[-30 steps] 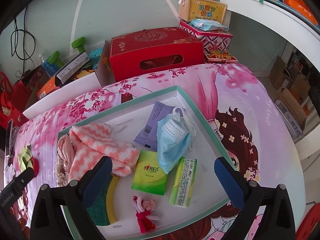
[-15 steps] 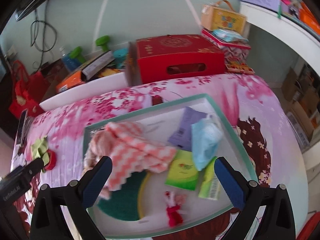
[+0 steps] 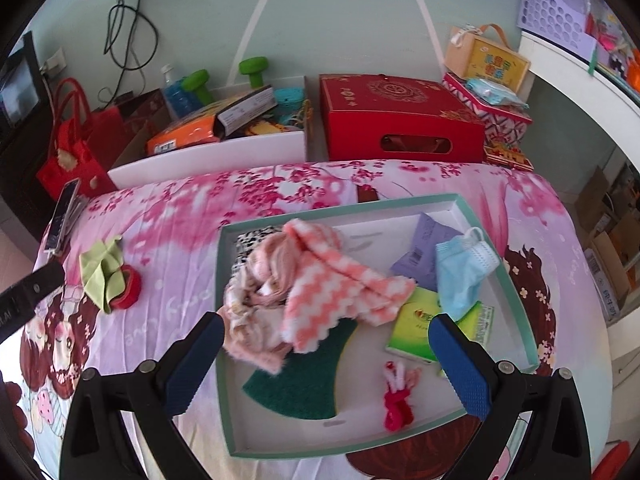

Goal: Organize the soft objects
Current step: 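Move both tools back over the green cloth and red ring, then grasp the green cloth with the left tool while the right tool grasps the red ring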

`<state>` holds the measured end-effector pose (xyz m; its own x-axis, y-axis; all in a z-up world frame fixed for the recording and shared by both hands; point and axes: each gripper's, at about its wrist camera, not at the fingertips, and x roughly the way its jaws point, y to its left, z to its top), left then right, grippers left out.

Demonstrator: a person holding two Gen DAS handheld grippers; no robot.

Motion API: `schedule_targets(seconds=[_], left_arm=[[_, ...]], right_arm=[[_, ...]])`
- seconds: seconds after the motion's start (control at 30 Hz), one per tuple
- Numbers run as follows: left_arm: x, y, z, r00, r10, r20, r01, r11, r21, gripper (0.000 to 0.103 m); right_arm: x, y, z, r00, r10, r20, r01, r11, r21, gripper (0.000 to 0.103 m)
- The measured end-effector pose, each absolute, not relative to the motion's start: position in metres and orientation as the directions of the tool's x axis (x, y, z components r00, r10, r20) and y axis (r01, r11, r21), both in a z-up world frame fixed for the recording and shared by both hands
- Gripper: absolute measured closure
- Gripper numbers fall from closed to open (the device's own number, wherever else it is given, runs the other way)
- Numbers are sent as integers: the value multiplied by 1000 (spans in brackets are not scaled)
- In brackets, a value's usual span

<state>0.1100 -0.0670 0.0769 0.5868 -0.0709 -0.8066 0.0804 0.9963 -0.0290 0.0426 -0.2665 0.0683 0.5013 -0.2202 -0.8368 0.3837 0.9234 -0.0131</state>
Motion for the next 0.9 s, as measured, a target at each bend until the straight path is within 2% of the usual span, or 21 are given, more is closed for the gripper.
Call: schedule_targets(seconds=[0.33,0.67,0.9], left_arm=[[115,-29,70,581,19,-813,-25,1000,6,3],[127,23,53,532,83,-843,-158,987,-3,3],[133,44,32,487,79,-870,-199,980,-22,3]], right_arm=[[56,-231,67,517,-193,-834,312,950,-27,0],[80,-184,52,532,-84,-843,207,978,34,0],[99,-152,40,542,-23,-840,146,987,67,0]])
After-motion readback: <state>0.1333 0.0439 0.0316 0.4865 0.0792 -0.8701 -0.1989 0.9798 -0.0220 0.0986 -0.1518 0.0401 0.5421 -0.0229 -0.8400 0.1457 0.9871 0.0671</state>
